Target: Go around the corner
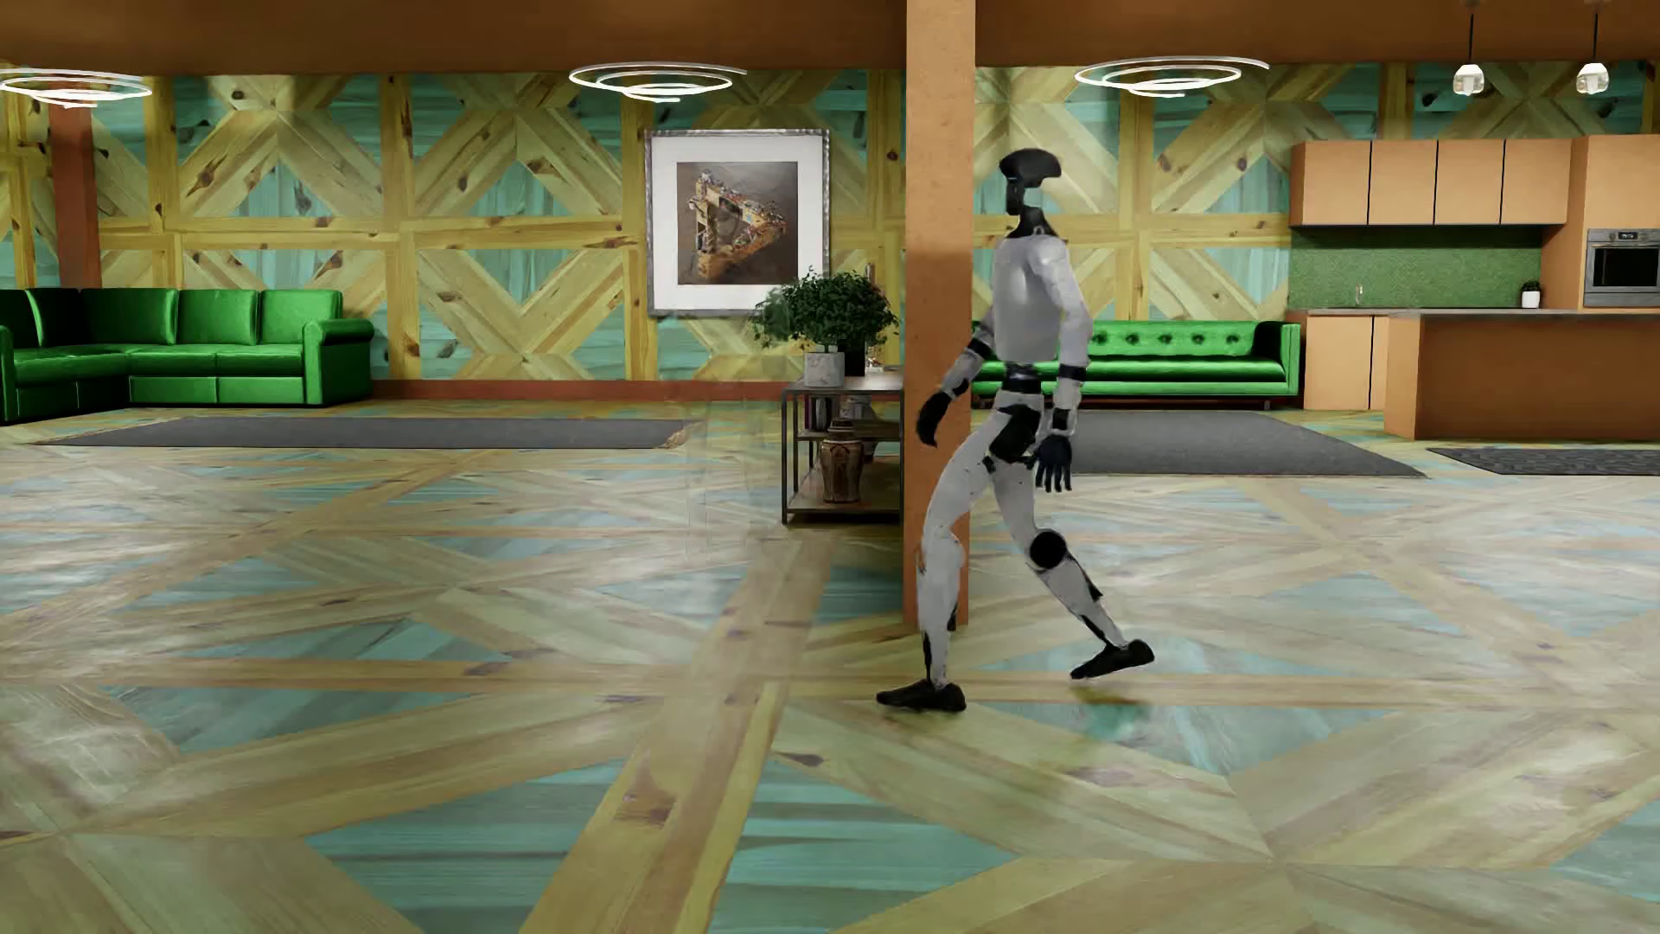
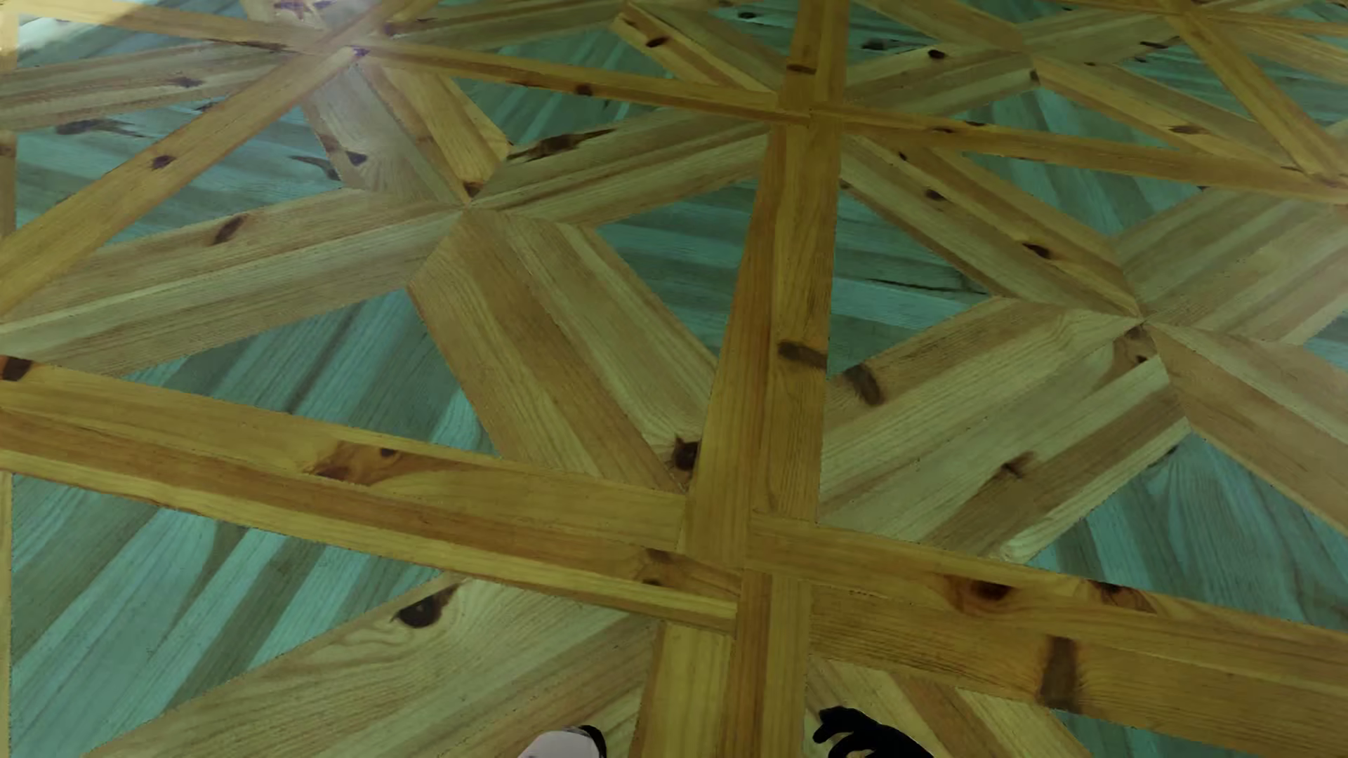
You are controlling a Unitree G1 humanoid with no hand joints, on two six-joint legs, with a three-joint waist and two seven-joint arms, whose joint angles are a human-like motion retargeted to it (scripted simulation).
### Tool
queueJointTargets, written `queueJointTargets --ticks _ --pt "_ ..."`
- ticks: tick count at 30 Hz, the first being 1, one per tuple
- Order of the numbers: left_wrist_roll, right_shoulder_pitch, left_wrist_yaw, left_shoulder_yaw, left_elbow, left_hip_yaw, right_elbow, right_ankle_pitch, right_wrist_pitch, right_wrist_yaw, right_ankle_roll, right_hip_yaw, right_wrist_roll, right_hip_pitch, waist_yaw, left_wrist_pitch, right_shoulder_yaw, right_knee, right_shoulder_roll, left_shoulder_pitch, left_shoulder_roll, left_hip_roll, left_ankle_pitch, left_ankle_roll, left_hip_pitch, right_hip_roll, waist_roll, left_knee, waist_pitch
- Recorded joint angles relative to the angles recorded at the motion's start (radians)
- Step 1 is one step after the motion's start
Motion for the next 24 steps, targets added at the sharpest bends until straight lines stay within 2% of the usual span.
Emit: queueJointTargets --ticks 1,2,3,4,5,6,7,8,9,10,11,12,13,14,15,16,17,18,19,20,21,23,24 --pt "0.000 0.021 0.000 -0.019 0.013 0.000 -0.030 0.054 0.000 0.000 0.000 0.000 0.000 0.048 0.029 0.000 -0.058 0.036 -0.002 -0.008 0.003 -0.029 0.008 0.000 -0.019 -0.030 -0.016 0.093 0.014" --pt "0.000 0.041 0.000 -0.025 0.032 0.000 -0.016 0.176 0.000 0.000 0.000 0.000 0.000 0.038 0.049 0.000 -0.087 0.132 0.015 -0.007 0.002 -0.048 0.066 0.000 -0.044 -0.059 -0.034 0.184 -0.004" --pt "0.000 0.074 0.000 -0.024 0.060 0.000 0.017 0.386 0.000 0.000 0.000 0.000 0.000 0.008 0.057 0.000 -0.100 0.307 0.049 -0.010 0.001 -0.100 0.032 0.000 -0.014 -0.108 -0.070 0.272 0.003" --pt "0.000 0.104 0.000 -0.007 0.069 0.000 0.032 0.563 0.000 0.000 0.000 0.000 0.000 -0.109 0.034 0.000 -0.087 0.566 0.061 -0.024 -0.006 -0.134 -0.023 0.000 0.019 -0.101 -0.066 0.287 0.001" --pt "0.000 0.115 0.000 0.026 0.048 0.000 0.054 0.569 0.000 0.000 0.000 0.000 0.000 -0.230 0.013 0.000 -0.061 0.835 0.075 -0.027 -0.013 -0.178 -0.075 0.000 0.089 -0.122 -0.074 0.279 0.022" --pt "0.000 0.115 0.000 0.015 0.018 0.000 0.071 0.502 0.000 0.000 0.000 0.000 0.000 -0.349 -0.024 0.000 0.015 0.991 0.074 -0.043 -0.012 -0.169 -0.099 0.000 0.186 -0.119 -0.060 0.243 0.041" --pt "0.000 0.139 0.000 0.020 -0.024 0.000 0.100 0.484 0.000 0.000 0.000 0.000 0.000 -0.457 -0.083 0.000 0.013 1.010 0.097 -0.050 -0.015 -0.146 -0.109 0.000 0.268 -0.089 -0.028 0.203 0.042" --pt "0.000 0.189 0.000 0.009 -0.068 0.000 0.033 0.516 0.000 0.000 0.000 0.000 0.000 -0.547 -0.156 0.000 0.036 0.914 0.071 -0.072 -0.012 -0.142 -0.123 0.000 0.335 -0.083 -0.001 0.162 0.053" --pt "0.000 0.193 0.000 0.005 -0.105 0.000 0.128 0.609 0.000 0.000 0.000 0.000 0.000 -0.598 -0.206 0.000 0.094 0.711 0.088 -0.092 0.002 -0.118 -0.137 0.000 0.420 -0.068 0.010 0.127 0.064" --pt "0.000 0.224 0.000 0.031 -0.151 0.000 0.155 0.667 0.000 0.000 0.000 0.000 0.000 -0.661 -0.255 0.000 0.053 0.476 0.098 -0.103 0.004 -0.119 -0.154 0.000 0.476 -0.069 0.017 0.084 0.050" --pt "0.000 0.248 0.000 0.047 -0.189 0.000 0.183 0.576 0.000 0.000 0.000 0.000 0.000 -0.673 -0.284 0.000 0.045 0.225 0.098 -0.110 0.012 -0.115 -0.185 0.000 0.562 -0.058 0.021 0.043 0.041" --pt "0.000 0.265 0.000 0.082 -0.227 0.000 0.188 0.176 0.000 0.000 0.000 0.000 0.000 -0.669 -0.299 0.000 0.075 0.110 0.092 -0.123 0.024 -0.135 -0.226 0.000 0.625 -0.048 0.008 0.010 0.024" --pt "0.000 0.288 0.000 0.112 -0.255 0.000 0.187 0.484 0.000 0.000 0.000 0.000 0.000 -0.690 -0.309 0.000 0.097 -0.278 0.081 -0.127 0.039 -0.140 -0.286 0.000 0.660 -0.057 0.002 0.008 -0.003" --pt "0.000 0.309 0.000 0.139 -0.256 0.000 0.197 0.548 0.000 0.000 0.000 0.000 0.000 -0.709 -0.321 0.000 0.120 -0.334 0.076 -0.134 0.047 -0.157 -0.326 0.000 0.690 -0.059 -0.008 0.010 -0.012" --pt "0.000 0.318 0.000 0.174 -0.248 0.000 0.210 0.163 0.000 0.000 0.000 0.000 0.000 -0.745 -0.339 0.000 0.138 0.053 0.073 -0.127 0.041 -0.153 -0.337 0.000 0.722 -0.044 0.005 0.034 -0.003" --pt "0.000 0.329 0.000 0.209 -0.222 0.000 0.220 0.276 0.000 0.000 0.000 0.000 0.000 -0.750 -0.344 0.000 0.140 0.089 0.069 -0.111 0.032 -0.146 -0.303 0.000 0.744 -0.011 0.018 0.092 -0.003" --pt "0.000 0.340 0.000 0.221 -0.191 0.000 0.232 0.451 0.000 0.000 0.000 0.000 0.000 -0.751 -0.339 0.000 0.125 0.086 0.066 -0.099 0.014 -0.092 -0.161 0.000 0.692 0.045 0.064 0.257 -0.009" --pt "0.000 0.345 0.000 0.212 -0.143 0.000 0.252 0.573 0.000 0.000 0.000 0.000 0.000 -0.732 -0.320 0.000 0.136 0.161 0.061 -0.075 -0.002 -0.048 0.043 0.000 0.641 0.087 0.085 0.489 0.012" --pt "0.000 0.338 0.000 0.207 -0.119 0.000 0.246 0.600 0.000 0.000 0.000 0.000 0.000 -0.701 -0.300 0.000 0.120 0.198 0.057 -0.056 -0.008 -0.017 0.036 0.000 0.525 0.121 0.092 0.728 0.023" --pt "0.000 0.331 0.000 0.185 -0.101 0.000 0.219 0.588 0.000 0.000 0.000 0.000 0.000 -0.618 -0.302 0.000 0.091 0.186 0.050 -0.049 -0.010 0.000 -0.083 0.000 0.418 0.138 0.093 0.849 0.057" --pt "0.000 0.312 0.000 0.160 -0.070 0.000 0.204 0.536 0.000 0.000 0.000 0.000 0.000 -0.553 -0.256 0.000 0.062 0.165 0.054 -0.046 -0.011 -0.009 -0.129 0.000 0.316 0.130 0.065 0.822 0.061" --pt "0.000 0.271 0.000 0.145 -0.062 0.000 0.118 0.409 0.000 0.000 0.000 0.000 0.000 -0.431 -0.138 0.000 0.054 0.141 0.037 -0.013 0.009 -0.023 -0.168 0.000 0.213 0.124 0.006 0.493 0.068" --pt "0.000 0.249 0.000 0.168 -0.067 0.000 0.093 0.344 0.000 0.000 0.000 0.000 0.000 -0.375 -0.112 0.000 0.026 0.114 0.038 0.019 0.017 -0.018 -0.140 0.000 0.188 0.119 -0.017 0.273 0.058"
